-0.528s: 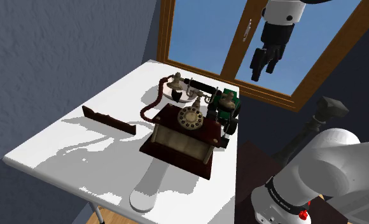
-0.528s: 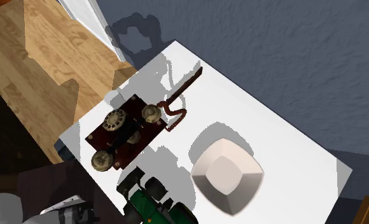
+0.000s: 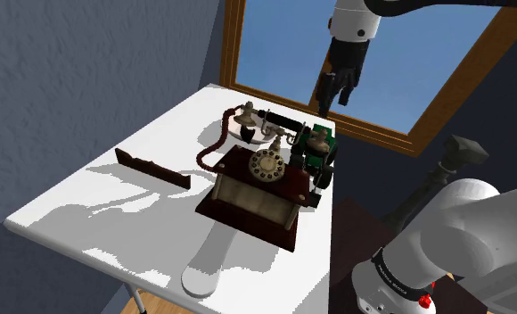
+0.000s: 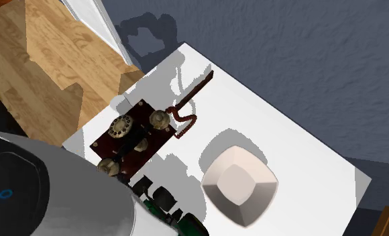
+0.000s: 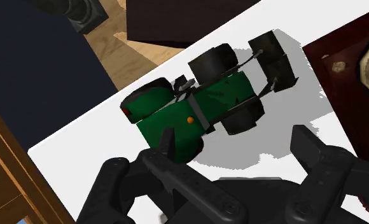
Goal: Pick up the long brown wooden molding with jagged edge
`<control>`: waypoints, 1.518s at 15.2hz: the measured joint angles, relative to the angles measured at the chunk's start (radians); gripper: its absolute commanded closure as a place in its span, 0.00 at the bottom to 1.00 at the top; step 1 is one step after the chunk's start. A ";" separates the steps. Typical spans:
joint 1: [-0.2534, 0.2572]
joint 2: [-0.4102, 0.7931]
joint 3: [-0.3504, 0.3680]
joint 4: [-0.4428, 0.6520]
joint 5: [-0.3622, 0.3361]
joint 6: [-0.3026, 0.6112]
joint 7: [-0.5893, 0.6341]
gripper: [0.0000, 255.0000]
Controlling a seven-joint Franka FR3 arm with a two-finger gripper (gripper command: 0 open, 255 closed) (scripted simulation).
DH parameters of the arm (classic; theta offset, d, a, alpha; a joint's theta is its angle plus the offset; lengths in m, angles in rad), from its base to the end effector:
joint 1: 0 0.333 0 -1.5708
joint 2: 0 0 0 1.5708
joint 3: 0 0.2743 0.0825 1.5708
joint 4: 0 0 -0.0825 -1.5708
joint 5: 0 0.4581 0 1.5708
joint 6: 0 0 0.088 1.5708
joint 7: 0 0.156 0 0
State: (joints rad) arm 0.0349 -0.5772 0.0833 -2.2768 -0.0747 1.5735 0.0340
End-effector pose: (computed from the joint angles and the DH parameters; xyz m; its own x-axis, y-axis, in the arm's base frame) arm 0.4504 0.0417 0.4651 0.9903 0.0646 -0.1231 0.0798 -0.9891 0.1234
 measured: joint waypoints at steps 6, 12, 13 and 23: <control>0.039 0.172 0.050 0.056 0.029 0.122 0.014 0.00; 0.080 0.352 0.110 0.164 0.042 0.201 0.040 0.00; 0.085 0.382 0.117 0.188 0.041 0.209 0.040 0.00; 0.158 0.698 0.197 0.430 0.001 0.291 0.080 0.00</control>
State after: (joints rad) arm 0.1932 0.1208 0.2807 -1.8470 -0.0733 1.8642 0.1144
